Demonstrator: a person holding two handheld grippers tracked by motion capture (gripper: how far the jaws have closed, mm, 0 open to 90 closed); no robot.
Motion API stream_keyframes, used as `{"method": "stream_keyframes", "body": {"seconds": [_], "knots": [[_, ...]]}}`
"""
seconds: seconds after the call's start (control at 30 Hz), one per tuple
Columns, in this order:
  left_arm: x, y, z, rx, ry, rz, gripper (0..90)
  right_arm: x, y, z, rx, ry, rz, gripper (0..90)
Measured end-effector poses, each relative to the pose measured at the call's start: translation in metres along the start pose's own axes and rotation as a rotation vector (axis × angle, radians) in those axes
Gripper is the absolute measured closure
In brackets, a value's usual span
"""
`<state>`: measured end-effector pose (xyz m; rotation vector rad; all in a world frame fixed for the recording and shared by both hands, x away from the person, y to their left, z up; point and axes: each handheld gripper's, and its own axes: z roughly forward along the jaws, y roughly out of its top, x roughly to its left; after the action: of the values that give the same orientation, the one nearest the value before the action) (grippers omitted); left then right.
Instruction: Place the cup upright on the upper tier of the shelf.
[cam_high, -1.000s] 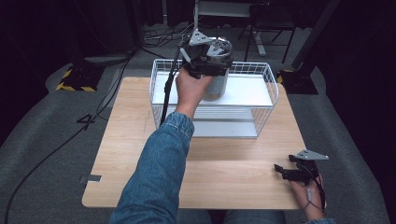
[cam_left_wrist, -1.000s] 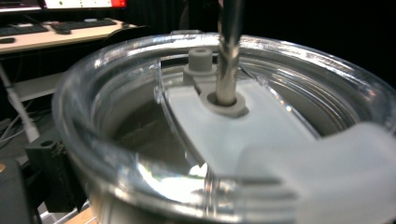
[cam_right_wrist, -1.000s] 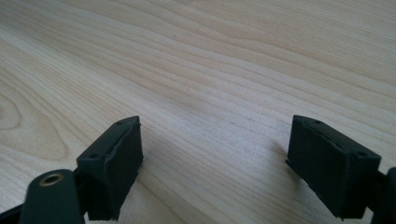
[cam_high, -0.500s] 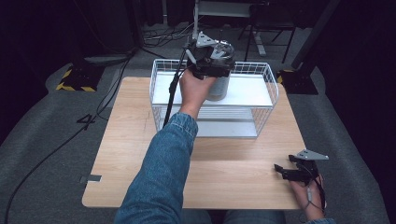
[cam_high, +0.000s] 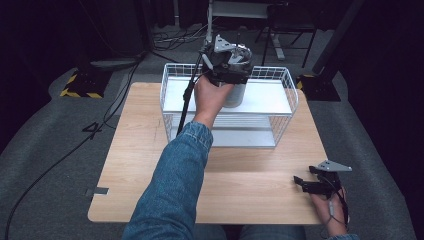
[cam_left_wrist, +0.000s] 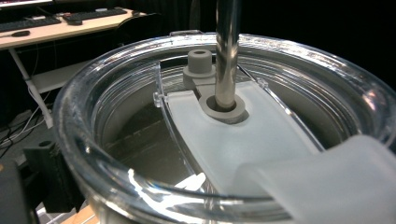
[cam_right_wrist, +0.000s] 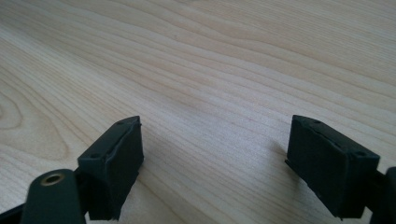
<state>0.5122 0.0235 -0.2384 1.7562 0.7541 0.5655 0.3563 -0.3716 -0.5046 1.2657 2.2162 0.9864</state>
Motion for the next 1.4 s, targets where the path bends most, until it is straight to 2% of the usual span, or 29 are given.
{"method": "stream_keyframes", "body": {"seconds": [0.17, 0.37, 0.83, 1.2, 1.4], "knots": [[0.001, -0.001, 0.0, -0.006, -0.011, -0.014, 0.0, 0.0, 0.0, 0.0, 0.0, 0.002, -0.002, 19.1], [0.0, -0.005, -0.005, -0.041, 0.007, -0.005, 0.0, 0.0, 0.0, 0.0, 0.0, 0.002, -0.002, 19.0], [0.002, -0.011, -0.023, -0.045, -0.024, -0.028, 0.0, 0.0, 0.0, 0.0, 0.0, 0.003, 0.003, 19.0], [0.005, -0.019, -0.054, -0.071, -0.049, -0.036, 0.0, 0.0, 0.001, 0.001, 0.002, 0.004, 0.0, 18.6], [0.002, -0.025, -0.079, -0.091, -0.061, -0.021, 0.0, 0.0, 0.001, 0.001, 0.002, 0.006, -0.002, 18.4]]}}
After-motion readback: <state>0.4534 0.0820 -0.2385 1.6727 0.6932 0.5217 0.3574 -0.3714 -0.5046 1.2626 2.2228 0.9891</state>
